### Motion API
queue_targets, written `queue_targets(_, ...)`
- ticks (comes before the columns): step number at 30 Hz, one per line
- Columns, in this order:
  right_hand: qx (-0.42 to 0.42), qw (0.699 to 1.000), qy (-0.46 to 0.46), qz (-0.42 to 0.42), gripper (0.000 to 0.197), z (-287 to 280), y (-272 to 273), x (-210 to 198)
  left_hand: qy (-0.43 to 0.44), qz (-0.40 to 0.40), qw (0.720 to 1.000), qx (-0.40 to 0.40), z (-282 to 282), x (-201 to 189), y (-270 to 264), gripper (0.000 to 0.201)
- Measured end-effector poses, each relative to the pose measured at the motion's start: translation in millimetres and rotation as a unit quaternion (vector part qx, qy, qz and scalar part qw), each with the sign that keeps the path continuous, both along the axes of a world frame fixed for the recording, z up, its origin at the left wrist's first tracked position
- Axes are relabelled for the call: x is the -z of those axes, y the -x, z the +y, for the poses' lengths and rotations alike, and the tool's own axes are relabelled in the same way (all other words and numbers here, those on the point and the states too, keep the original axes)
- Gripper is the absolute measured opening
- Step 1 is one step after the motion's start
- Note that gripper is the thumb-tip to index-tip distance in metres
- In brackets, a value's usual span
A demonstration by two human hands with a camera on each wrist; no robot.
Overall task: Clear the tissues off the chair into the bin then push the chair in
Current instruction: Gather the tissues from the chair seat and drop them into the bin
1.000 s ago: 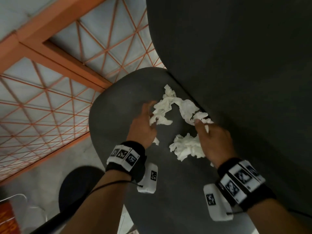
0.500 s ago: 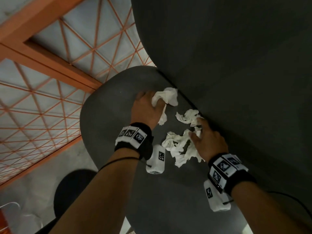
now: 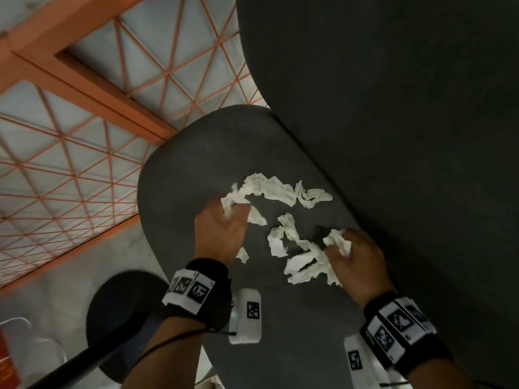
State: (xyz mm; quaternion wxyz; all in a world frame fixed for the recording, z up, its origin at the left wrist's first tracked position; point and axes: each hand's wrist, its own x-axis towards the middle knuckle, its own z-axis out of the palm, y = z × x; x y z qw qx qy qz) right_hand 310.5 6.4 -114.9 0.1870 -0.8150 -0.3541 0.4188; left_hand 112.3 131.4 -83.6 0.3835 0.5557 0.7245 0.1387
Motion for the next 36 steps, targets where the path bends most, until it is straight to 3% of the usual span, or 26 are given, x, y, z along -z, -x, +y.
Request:
queue_targets(2,0.031,0.999,-0.023,0.01,0.012,-7.2,-2.4,-9.6,0.008,0.05,0.996,0.066,4.4,13.3,-6.3,0.028)
queue_targets(5,0.08,0.994,-0.062,0.048,0.011,-13.4,-6.9,-17.8,-0.005,0.096,0.979,0.179,15.8,28.4,-28.4,0.012)
queue_targets(9,0.11,0.987,-0.101,0.06,0.011,-14.5,-13.7,-19.4,0.013,0.117,0.963,0.243,33.6,49.4,-55.3,0.038)
queue_targets(12,0.119,0.986,-0.103,0.057,0.019,-13.1,-19.2,-21.4,0.016,0.165,0.949,0.268,41.7,53.7,-64.1,0.037)
queue_targets(16,0.116,0.986,-0.064,0.099,0.022,-12.0,-21.0,-24.7,0.005,0.156,0.959,0.236,44.2,43.5,-62.2,0.036)
queue_targets(21,0.047,0.993,-0.037,0.106,0.023,4.4,-5.8,-17.8,-0.042,0.058,0.989,0.13,27.2,19.7,-31.7,0.012)
queue_targets(23,-0.008,0.995,-0.036,0.088,0.038,22.9,0.8,-8.4,-0.055,0.052,0.992,0.096,12.3,7.6,-18.4,0.005)
queue_targets(27,-0.107,0.994,-0.015,-0.012,0.061,72.7,6.4,7.6,-0.017,-0.004,0.999,0.042,-26.9,-8.6,-12.2,0.017)
queue_targets(32,-0.159,0.975,0.091,-0.123,0.034,100.7,4.5,15.3,0.11,-0.004,0.991,0.071,-60.5,10.3,-23.7,0.024)
queue_targets(36,-0.1,0.992,0.06,-0.054,0.029,84.7,-3.8,5.6,0.125,0.046,0.985,0.106,-63.8,29.9,-39.3,0.04)
